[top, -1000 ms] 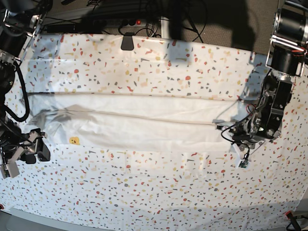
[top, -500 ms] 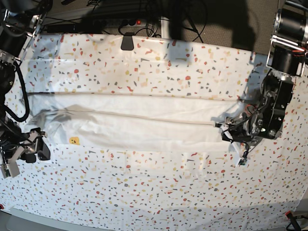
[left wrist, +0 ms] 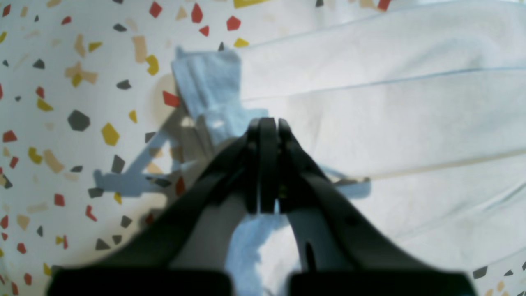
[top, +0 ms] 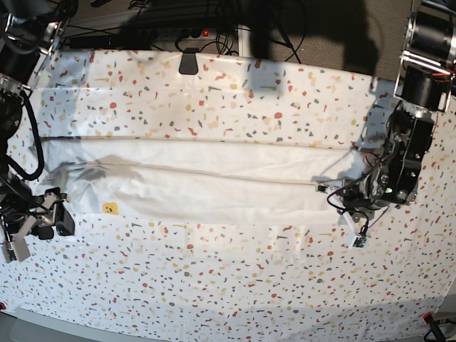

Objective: Fold the T-shirt properly
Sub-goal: 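Grasp the strip end with the left gripper and tuck it inward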

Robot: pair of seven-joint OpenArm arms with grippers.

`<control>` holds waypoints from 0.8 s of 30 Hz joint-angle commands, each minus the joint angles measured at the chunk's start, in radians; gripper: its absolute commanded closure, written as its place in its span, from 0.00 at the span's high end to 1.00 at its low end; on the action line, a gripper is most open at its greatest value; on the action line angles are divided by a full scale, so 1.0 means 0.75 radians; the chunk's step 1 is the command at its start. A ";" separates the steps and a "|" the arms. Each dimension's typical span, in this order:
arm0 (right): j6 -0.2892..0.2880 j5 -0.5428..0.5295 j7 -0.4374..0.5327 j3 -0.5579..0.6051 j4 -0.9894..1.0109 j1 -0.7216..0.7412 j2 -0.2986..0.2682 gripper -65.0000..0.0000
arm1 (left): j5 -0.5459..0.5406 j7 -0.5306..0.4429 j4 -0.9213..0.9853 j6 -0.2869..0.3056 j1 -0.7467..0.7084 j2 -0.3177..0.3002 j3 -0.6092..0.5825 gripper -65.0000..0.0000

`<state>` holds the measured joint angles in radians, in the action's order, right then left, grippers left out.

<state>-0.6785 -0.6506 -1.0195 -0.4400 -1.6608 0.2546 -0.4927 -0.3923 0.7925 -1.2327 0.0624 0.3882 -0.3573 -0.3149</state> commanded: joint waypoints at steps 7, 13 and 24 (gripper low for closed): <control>-0.004 -0.020 0.032 -0.010 -0.022 0.029 -0.026 0.47 | 0.103 -0.030 -0.023 0.001 0.037 -0.016 0.010 0.00; -0.005 -0.020 0.032 -0.010 -0.022 0.029 -0.026 0.47 | 0.015 0.010 -0.023 -0.003 0.037 -0.015 0.010 0.34; -0.004 -0.020 0.016 -0.010 -0.022 0.029 -0.026 0.47 | -0.008 -0.014 0.106 -0.002 0.037 -0.015 0.010 0.39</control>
<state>-0.6788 -0.6506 -1.0275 -0.4400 -1.6608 0.2550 -0.4927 -0.3973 0.7902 -1.1397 0.0612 0.3882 -0.3573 -0.3149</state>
